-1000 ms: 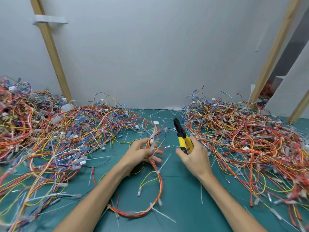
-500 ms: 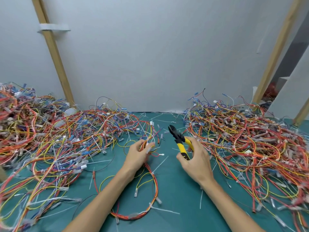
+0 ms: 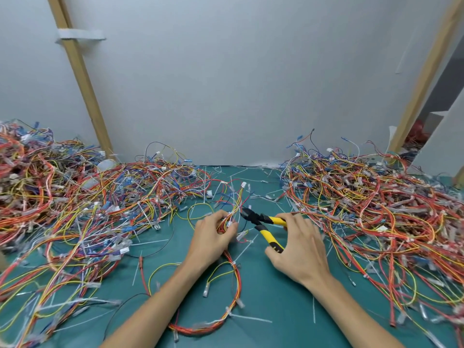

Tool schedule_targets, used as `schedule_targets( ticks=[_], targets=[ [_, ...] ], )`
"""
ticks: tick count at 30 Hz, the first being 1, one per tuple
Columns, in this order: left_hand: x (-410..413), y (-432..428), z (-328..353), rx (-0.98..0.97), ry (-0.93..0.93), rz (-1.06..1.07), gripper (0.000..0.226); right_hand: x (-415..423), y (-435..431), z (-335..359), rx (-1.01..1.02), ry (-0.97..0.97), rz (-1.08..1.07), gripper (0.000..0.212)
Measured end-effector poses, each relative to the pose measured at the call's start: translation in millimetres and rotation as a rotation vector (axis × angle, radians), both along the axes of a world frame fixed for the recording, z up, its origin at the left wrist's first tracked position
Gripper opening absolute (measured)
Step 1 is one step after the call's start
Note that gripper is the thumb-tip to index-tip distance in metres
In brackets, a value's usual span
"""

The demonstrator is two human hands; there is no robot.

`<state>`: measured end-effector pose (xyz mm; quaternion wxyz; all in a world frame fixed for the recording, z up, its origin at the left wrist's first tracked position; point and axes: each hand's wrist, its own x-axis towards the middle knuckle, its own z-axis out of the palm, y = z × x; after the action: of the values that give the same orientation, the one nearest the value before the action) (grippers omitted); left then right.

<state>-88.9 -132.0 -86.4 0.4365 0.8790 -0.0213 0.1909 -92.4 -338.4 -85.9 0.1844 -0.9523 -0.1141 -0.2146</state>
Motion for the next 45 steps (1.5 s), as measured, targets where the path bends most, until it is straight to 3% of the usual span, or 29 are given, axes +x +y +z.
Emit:
schedule_targets(
  ticks=[9, 15, 23, 36, 40, 45],
  targets=[
    [-6, -4, 0, 0.045, -0.057, -0.085, 0.009, -4, 2, 0, -0.050, -0.011, 0.018, 0.066],
    [-8, -5, 2, 0.063, -0.074, -0.098, 0.008, -4, 2, 0, -0.062, -0.051, 0.027, 0.052],
    [-6, -4, 0, 0.072, -0.063, -0.104, 0.005, -4, 2, 2, -0.001, 0.045, 0.011, 0.037],
    [-8, -5, 2, -0.199, 0.125, -0.261, 0.005, 5, -7, 10, 0.108, 0.128, 0.019, 0.040],
    [-7, -4, 6, -0.289, 0.172, -0.306, 0.018, 4, -8, 11, 0.146, 0.147, 0.029, 0.042],
    [-7, -3, 6, -0.255, 0.153, -0.309, 0.021, 9, -14, 21, 0.174, 0.264, 0.088, 0.037]
  ],
)
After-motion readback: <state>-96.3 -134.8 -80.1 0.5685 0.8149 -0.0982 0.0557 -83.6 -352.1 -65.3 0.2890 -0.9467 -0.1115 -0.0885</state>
